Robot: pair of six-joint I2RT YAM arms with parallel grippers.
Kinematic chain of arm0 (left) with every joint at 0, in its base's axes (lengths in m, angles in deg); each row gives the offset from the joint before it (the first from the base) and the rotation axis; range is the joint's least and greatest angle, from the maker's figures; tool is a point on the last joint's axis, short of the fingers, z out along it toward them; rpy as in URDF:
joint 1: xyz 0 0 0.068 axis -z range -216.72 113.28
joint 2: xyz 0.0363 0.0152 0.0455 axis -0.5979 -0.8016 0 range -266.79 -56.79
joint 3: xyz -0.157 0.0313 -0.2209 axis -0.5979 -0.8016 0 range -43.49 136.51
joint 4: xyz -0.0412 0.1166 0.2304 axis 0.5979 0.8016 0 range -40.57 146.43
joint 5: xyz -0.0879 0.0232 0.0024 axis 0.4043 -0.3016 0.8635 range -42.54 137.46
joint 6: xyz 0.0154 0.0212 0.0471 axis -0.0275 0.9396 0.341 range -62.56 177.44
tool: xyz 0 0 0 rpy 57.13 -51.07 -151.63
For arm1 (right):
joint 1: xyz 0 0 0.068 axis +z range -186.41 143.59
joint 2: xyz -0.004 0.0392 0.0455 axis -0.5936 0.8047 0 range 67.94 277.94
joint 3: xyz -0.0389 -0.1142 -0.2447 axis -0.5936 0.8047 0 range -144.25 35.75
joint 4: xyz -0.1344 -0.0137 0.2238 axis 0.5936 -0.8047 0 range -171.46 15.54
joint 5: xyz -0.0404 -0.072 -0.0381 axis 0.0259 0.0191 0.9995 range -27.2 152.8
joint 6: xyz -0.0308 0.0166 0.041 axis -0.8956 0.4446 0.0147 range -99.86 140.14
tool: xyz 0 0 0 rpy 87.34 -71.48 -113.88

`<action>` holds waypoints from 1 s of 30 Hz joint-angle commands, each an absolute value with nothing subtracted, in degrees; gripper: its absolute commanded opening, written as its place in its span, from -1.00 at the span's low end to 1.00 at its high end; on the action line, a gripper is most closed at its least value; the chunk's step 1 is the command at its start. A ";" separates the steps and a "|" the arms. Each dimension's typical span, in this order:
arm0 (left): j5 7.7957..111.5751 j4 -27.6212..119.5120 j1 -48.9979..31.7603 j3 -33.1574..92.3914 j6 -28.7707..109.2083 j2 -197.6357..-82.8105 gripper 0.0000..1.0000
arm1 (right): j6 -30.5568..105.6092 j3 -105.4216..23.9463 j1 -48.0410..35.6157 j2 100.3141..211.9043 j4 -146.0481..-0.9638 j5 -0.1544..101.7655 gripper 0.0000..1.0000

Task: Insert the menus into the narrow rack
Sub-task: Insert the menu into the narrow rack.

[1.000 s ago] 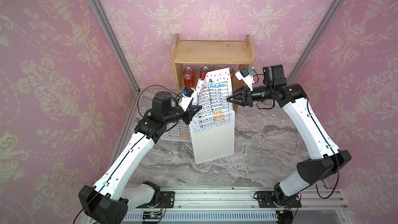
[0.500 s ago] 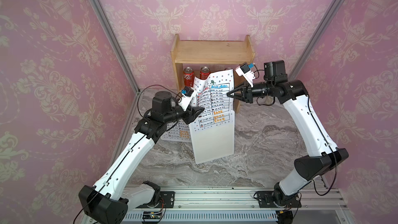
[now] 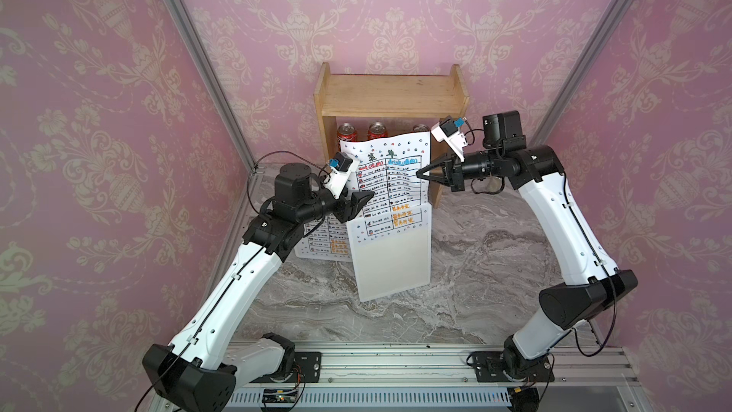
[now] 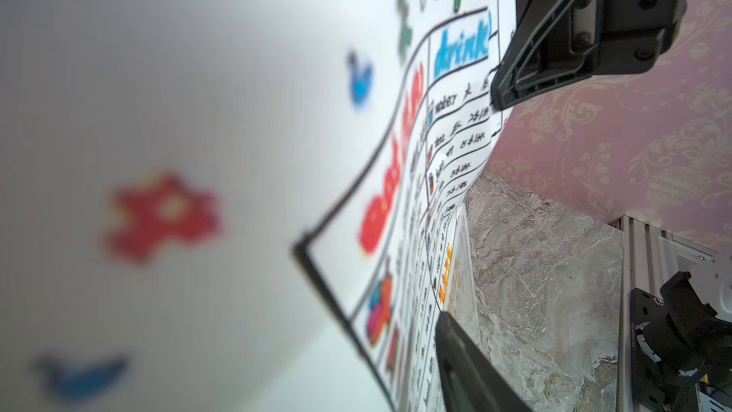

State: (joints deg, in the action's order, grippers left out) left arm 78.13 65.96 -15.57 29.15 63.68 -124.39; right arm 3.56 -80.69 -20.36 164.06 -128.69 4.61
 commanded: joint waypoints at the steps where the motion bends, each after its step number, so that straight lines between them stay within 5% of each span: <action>1: 77.34 64.90 -16.50 31.26 65.17 -125.03 0.17 | 1.11 -82.27 -20.39 166.10 -131.07 3.52 -0.95; 12: 79.57 65.78 -16.80 30.53 64.88 -125.64 -0.40 | -0.33 -80.17 -22.09 166.32 -132.02 3.65 -0.94; 30: 79.45 67.27 -16.83 26.17 63.71 -121.85 -0.61 | -1.13 -79.53 -23.93 167.55 -132.05 1.08 -0.91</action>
State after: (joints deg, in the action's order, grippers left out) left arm 78.59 66.01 -16.42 26.99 64.03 -123.53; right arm 0.33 -80.52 -24.16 167.23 -131.38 2.14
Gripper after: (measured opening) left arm 0.203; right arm 0.059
